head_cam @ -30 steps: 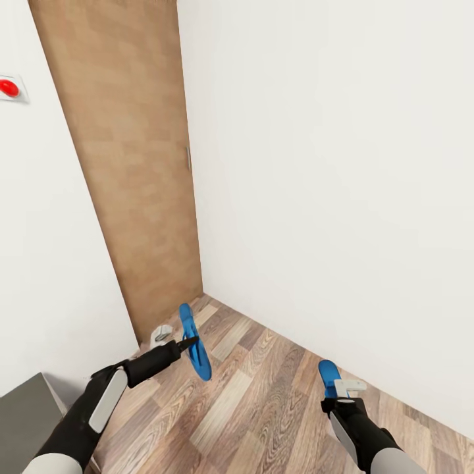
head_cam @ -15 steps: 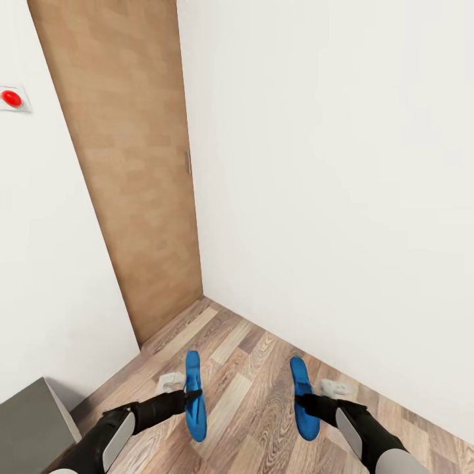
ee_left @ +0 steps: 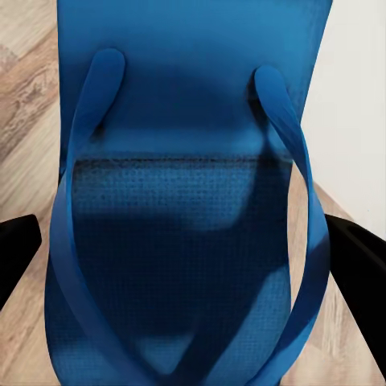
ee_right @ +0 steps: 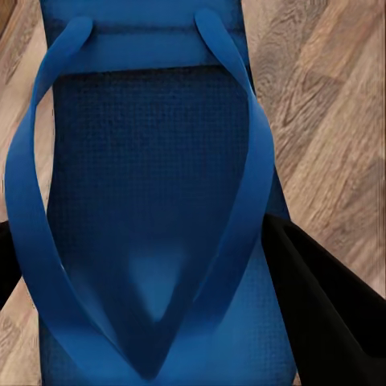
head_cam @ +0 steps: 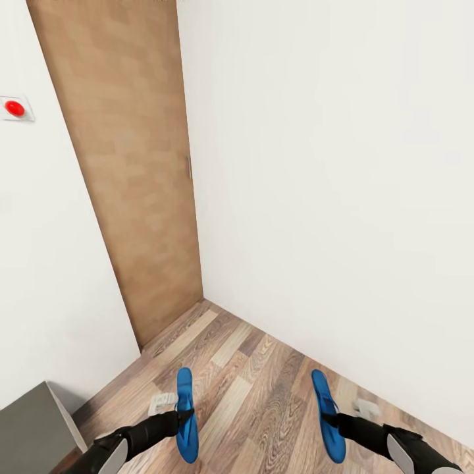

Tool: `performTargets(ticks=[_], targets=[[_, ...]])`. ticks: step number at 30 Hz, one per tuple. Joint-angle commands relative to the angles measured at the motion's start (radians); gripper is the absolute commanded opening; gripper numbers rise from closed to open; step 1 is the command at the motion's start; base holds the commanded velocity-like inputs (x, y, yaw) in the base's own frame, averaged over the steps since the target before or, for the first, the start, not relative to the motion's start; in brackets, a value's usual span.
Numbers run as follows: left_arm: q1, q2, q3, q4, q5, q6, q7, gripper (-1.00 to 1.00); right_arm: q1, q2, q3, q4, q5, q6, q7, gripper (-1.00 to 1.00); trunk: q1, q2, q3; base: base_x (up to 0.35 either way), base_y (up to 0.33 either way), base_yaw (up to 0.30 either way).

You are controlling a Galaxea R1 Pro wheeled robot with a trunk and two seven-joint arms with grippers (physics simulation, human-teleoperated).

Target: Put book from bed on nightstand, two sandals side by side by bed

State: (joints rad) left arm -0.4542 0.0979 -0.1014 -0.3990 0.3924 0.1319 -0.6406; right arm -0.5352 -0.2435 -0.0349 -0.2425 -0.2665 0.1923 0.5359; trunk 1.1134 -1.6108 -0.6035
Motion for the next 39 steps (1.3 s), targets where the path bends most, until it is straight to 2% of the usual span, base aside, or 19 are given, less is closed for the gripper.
performTargets(ticks=[1,5,11,23,27,39], targets=[[0.000,-0.001,-0.006,0.000,0.010,-0.004,0.002,-1.00,0.000,-0.002,-0.003,0.018,-0.008,-0.028,0.003,-1.00,-0.004,0.007,0.002,0.000,0.000,0.000],[0.002,-0.002,-0.007,0.000,0.011,-0.029,0.002,-1.00,0.000,-0.002,-0.003,0.024,-0.008,-0.037,0.003,-1.00,-0.019,0.035,0.015,0.000,0.000,0.000],[0.003,-0.002,-0.006,0.000,0.011,-0.031,0.002,-1.00,0.000,-0.002,-0.003,0.025,-0.008,-0.039,-0.002,-1.00,-0.019,0.035,0.015,0.000,0.000,0.013],[0.003,-0.001,-0.006,0.000,0.011,-0.031,0.002,-1.00,0.000,-0.002,-0.003,0.026,-0.008,-0.039,-0.004,-1.00,-0.019,0.035,0.015,0.000,0.000,0.254],[0.003,-0.002,-0.006,0.000,0.011,-0.031,0.002,-1.00,0.000,-0.002,-0.003,0.026,-0.008,-0.039,-0.004,-1.00,-0.019,0.035,0.015,0.000,0.000,0.087],[0.003,-0.003,-0.006,0.000,0.011,-0.031,0.002,-1.00,0.000,-0.002,-0.003,0.026,-0.008,-0.039,-0.004,-1.00,-0.019,0.035,0.015,0.000,0.000,-0.248]])
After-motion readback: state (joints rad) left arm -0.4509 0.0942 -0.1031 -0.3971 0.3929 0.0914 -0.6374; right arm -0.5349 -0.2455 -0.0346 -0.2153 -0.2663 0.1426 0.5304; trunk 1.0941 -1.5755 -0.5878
